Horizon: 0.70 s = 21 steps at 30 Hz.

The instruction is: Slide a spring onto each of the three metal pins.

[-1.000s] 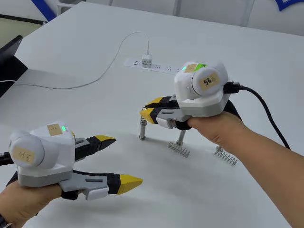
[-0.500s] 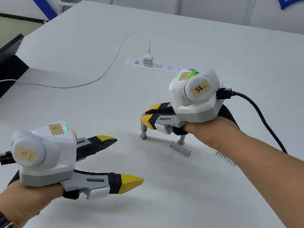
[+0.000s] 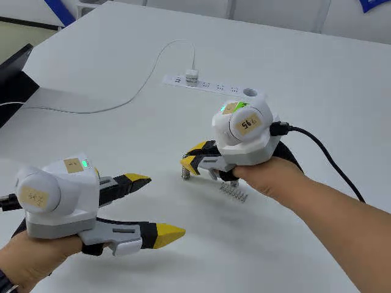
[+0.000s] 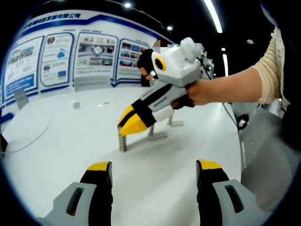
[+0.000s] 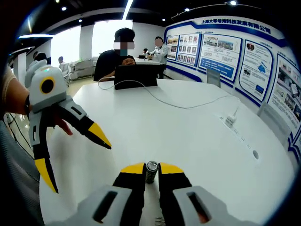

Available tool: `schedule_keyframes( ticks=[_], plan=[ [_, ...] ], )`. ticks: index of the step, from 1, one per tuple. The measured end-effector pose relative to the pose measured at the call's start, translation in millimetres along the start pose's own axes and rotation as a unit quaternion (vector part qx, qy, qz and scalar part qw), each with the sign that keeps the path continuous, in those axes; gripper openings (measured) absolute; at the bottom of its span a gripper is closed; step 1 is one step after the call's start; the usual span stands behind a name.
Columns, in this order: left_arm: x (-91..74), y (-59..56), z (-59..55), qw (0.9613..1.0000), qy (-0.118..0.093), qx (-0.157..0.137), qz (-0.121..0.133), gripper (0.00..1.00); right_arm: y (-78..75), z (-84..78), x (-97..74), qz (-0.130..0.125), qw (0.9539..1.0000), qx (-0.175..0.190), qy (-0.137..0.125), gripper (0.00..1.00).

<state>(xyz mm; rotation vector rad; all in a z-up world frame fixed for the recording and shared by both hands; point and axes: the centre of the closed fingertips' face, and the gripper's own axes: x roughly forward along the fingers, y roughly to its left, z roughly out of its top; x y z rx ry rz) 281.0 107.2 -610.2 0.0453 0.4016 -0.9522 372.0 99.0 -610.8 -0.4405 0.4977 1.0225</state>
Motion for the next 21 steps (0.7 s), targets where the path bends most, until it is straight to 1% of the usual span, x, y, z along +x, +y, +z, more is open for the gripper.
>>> schedule_keyframes(
  ticks=[3,4,11,17,21],
  plan=[
    [0.1,-0.1,0.2,1.0,0.001,0.0,0.0,0.74,0.9,-3.4,1.6,0.001,1.0,0.0,0.005,0.12],
    [0.1,-0.1,0.4,1.0,0.001,0.0,0.0,0.74,1.0,-2.7,1.2,0.0,1.0,-0.001,0.001,0.12],
    [1.3,0.3,1.7,1.0,0.002,0.001,-0.002,0.74,-0.5,-3.0,-0.4,-0.004,1.0,-0.004,0.001,0.12],
    [2.4,-0.2,2.5,1.0,0.003,0.003,-0.003,0.74,-2.7,-4.4,-6.5,-0.008,1.0,-0.002,-0.003,0.14],
    [2.3,-0.2,2.8,1.0,0.004,0.005,-0.004,0.74,-4.5,-5.5,-14.2,-0.013,0.9999,0.004,-0.009,0.14]
  ],
)
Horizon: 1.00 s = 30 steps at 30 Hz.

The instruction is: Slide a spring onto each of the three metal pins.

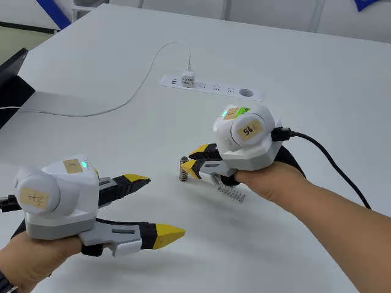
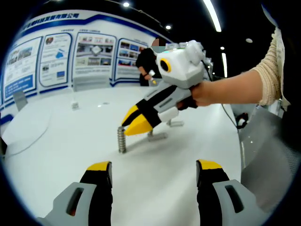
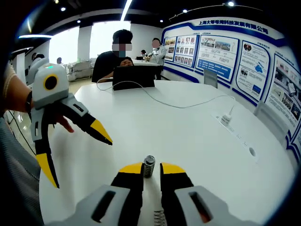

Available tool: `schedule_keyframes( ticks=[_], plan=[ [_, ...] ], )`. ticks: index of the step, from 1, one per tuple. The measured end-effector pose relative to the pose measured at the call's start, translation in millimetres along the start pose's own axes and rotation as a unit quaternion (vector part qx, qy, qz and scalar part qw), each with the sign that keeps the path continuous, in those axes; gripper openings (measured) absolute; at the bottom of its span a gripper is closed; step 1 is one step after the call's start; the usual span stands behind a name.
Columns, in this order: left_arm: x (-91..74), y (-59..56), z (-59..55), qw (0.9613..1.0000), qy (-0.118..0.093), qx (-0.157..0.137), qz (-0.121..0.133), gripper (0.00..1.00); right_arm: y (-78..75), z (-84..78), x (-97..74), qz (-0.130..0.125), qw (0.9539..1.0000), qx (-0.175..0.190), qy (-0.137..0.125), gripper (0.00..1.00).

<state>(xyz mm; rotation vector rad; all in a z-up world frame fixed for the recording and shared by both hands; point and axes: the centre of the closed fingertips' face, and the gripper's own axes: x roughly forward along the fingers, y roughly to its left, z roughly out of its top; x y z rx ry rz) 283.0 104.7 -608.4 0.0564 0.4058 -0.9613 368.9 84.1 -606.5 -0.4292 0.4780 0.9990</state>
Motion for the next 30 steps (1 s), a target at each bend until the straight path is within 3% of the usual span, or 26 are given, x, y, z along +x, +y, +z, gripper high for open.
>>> schedule_keyframes(
  ticks=[15,25,30],
  plan=[
    [3.9,-1.5,1.6,1.0,0.003,0.006,-0.006,0.74,0.8,-10.0,-36.6,-0.017,0.9997,0.006,-0.015,0.15],
    [5.7,-3.3,2.7,0.9999,0.004,0.008,-0.008,0.74,7.7,-31.7,-56.4,-0.022,0.9997,0.01,-0.007,0.15],
    [6.8,-5.0,3.1,0.9999,0.005,0.009,-0.01,0.73,3.8,-46.8,-62.8,-0.029,0.9994,0.018,0.002,0.15]
  ],
)
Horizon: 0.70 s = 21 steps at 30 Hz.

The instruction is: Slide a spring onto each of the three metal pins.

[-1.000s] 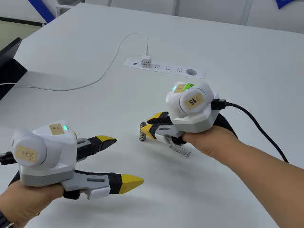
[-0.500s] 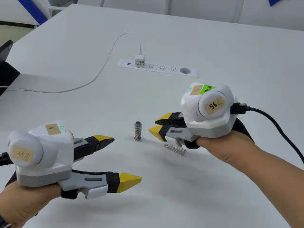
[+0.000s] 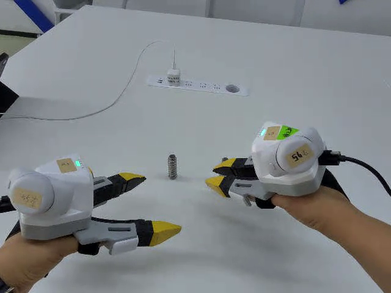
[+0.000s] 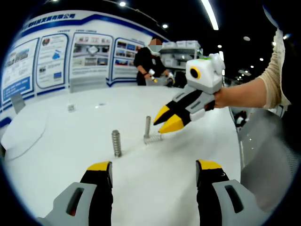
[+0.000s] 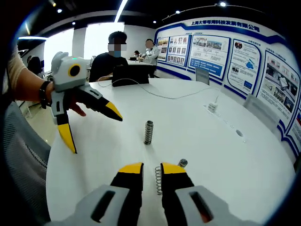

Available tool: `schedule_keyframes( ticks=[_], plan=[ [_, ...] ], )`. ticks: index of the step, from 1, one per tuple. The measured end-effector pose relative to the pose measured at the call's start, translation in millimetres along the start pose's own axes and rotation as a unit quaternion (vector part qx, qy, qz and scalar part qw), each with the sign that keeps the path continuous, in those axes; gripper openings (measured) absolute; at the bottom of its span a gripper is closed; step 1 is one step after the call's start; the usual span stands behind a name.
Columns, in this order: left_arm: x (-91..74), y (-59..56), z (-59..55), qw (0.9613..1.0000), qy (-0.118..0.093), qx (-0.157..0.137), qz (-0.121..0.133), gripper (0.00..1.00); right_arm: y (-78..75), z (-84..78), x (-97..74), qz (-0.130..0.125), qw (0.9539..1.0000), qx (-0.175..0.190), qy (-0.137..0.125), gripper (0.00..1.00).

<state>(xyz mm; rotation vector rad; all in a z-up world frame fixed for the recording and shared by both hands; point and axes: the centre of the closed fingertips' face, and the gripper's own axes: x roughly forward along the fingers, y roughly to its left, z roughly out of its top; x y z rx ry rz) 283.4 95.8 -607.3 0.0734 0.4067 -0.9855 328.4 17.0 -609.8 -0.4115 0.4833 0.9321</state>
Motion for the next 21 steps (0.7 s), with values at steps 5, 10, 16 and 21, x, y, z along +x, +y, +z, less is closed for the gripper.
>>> schedule_keyframes(
  ticks=[5,10,16,21],
  plan=[
    [0.4,-1.0,0.3,1.0,0.001,0.0,-0.001,0.73,-4.6,-11.8,-4.7,-0.005,0.9999,0.006,0.008,0.15],
    [0.5,-1.3,0.4,1.0,0.002,0.001,-0.001,0.73,-8.7,-26.6,-4.3,-0.007,0.9997,0.016,0.019,0.16],
    [1.3,-2.0,-0.3,1.0,0.004,0.001,-0.002,0.73,-13.0,-44.4,-1.0,-0.008,0.9991,0.024,0.035,0.16],
    [2.1,-2.6,-1.3,1.0,0.007,0.001,-0.003,0.72,-15.7,-49.2,2.1,-0.005,0.9987,0.029,0.041,0.16]
  ],
)
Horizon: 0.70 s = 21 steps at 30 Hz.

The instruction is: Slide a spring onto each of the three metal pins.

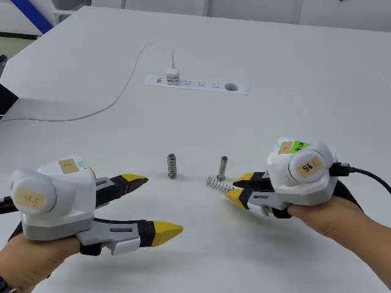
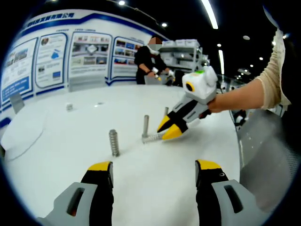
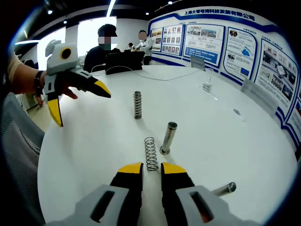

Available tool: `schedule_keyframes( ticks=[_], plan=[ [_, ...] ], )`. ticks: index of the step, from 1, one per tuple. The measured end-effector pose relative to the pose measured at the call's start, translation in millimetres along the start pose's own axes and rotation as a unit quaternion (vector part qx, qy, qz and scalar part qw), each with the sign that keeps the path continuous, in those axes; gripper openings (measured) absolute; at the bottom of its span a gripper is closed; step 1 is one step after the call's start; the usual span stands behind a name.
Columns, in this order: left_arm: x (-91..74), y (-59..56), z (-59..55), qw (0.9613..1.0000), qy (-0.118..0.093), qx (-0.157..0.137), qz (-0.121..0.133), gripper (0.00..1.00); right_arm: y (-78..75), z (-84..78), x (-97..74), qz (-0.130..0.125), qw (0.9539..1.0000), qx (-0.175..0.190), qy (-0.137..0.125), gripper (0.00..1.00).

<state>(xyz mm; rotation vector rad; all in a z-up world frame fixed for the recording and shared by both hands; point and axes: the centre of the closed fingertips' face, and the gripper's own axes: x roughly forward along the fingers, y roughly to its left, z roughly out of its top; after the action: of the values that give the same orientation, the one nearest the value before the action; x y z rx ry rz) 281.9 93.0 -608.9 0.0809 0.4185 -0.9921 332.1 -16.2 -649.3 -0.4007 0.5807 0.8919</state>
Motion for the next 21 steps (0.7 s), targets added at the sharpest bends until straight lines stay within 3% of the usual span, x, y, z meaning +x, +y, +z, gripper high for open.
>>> schedule_keyframes(
  ticks=[13,21],
  plan=[
    [2.0,-5.1,-0.4,1.0,0.004,-0.001,-0.003,0.71,0.4,-4.3,6.4,0.007,0.9999,0.012,0.001,0.14],
    [4.4,-9.0,0.0,0.9999,0.008,0.002,-0.009,0.7,8.2,-1.0,0.4,0.014,0.9999,0.004,-0.002,0.12]
  ],
)
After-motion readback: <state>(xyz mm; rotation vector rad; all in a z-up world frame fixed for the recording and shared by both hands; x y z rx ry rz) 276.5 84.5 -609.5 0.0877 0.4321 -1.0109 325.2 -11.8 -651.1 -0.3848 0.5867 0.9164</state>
